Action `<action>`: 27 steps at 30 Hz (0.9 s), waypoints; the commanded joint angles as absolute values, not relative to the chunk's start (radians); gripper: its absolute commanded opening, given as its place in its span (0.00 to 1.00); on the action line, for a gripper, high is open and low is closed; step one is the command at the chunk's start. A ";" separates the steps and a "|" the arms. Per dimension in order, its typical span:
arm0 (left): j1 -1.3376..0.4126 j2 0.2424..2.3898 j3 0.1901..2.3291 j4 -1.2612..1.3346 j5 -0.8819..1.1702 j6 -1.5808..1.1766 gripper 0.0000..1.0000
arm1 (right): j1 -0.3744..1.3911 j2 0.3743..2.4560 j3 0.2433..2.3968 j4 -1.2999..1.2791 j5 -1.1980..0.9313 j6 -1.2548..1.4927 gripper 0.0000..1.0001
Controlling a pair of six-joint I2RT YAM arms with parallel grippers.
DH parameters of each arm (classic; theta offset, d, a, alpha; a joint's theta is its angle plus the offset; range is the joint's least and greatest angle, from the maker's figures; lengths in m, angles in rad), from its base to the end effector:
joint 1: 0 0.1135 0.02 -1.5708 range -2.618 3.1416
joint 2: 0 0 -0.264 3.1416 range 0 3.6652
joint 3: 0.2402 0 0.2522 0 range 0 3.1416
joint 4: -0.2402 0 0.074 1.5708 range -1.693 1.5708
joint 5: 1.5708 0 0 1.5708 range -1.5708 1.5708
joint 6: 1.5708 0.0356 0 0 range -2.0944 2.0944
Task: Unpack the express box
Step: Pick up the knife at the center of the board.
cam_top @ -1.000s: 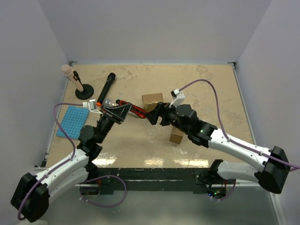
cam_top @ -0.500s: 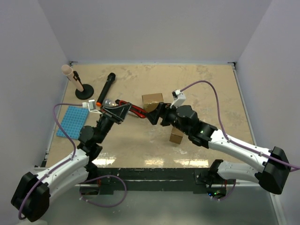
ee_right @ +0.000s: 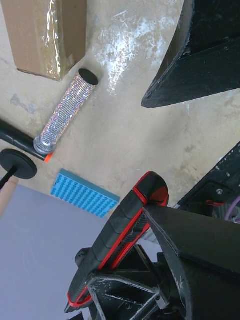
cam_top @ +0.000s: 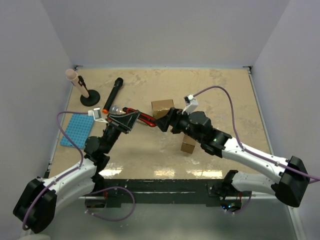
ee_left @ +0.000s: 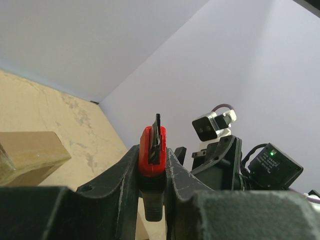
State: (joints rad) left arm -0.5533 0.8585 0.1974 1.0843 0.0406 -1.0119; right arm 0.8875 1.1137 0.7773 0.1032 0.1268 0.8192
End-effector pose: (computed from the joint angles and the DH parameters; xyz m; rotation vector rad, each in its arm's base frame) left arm 0.1503 -0.0945 0.2553 -0.2487 1.2405 -1.3978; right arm 0.1682 0.1995 0.3009 0.0311 1.9432 1.0748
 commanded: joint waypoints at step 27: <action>-0.580 0.896 0.178 1.272 0.166 -1.080 0.00 | 0.879 1.207 0.804 0.212 0.055 0.811 0.84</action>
